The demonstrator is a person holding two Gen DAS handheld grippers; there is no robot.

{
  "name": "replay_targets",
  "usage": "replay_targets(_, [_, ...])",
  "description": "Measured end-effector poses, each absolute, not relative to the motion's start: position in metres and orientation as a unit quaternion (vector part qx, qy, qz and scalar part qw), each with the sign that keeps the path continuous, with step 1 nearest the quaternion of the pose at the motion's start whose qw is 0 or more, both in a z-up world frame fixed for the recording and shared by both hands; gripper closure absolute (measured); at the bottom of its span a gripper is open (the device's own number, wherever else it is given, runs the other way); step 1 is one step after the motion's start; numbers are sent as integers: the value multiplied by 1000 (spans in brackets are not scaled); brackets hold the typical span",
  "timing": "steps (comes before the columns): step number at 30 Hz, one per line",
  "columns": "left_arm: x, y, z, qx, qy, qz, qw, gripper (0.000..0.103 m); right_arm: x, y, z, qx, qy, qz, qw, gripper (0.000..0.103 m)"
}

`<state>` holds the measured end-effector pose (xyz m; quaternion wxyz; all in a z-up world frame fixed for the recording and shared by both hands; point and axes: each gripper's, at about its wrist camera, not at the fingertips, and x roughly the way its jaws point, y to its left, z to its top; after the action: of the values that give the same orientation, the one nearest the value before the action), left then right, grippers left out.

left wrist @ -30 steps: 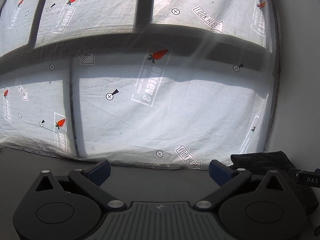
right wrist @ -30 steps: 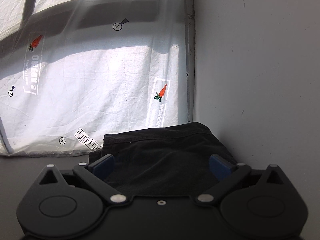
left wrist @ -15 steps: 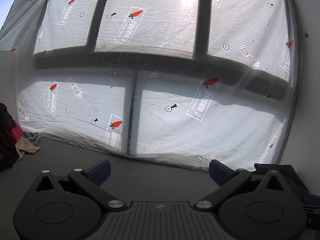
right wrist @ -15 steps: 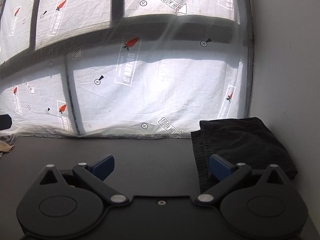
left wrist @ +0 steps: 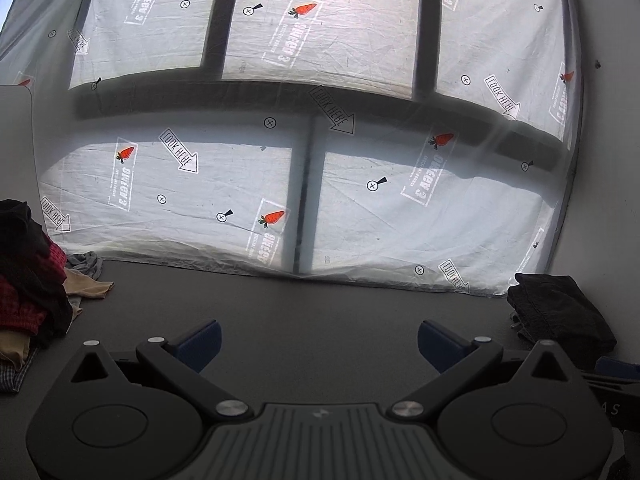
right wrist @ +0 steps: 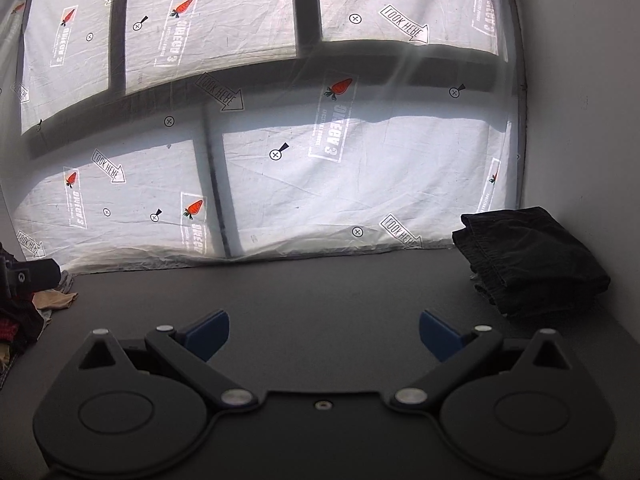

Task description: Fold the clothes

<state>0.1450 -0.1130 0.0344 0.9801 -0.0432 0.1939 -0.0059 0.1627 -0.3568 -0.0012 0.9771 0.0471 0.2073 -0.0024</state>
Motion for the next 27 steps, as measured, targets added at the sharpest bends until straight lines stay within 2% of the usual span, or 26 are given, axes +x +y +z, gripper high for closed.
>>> replay_targets(8, [93,-53,21,-49,242,-30,968,0,101,-286,-2,56,240,-8,969,0])
replay_targets(18, [29,-25,7,-22,287,-35,957,0,20,-233,-16,45,291,-21,955,0])
replay_targets(27, [9,-12,1,-24,310,-29,950,0,-10,-212,-24,14,305,-2,952,0])
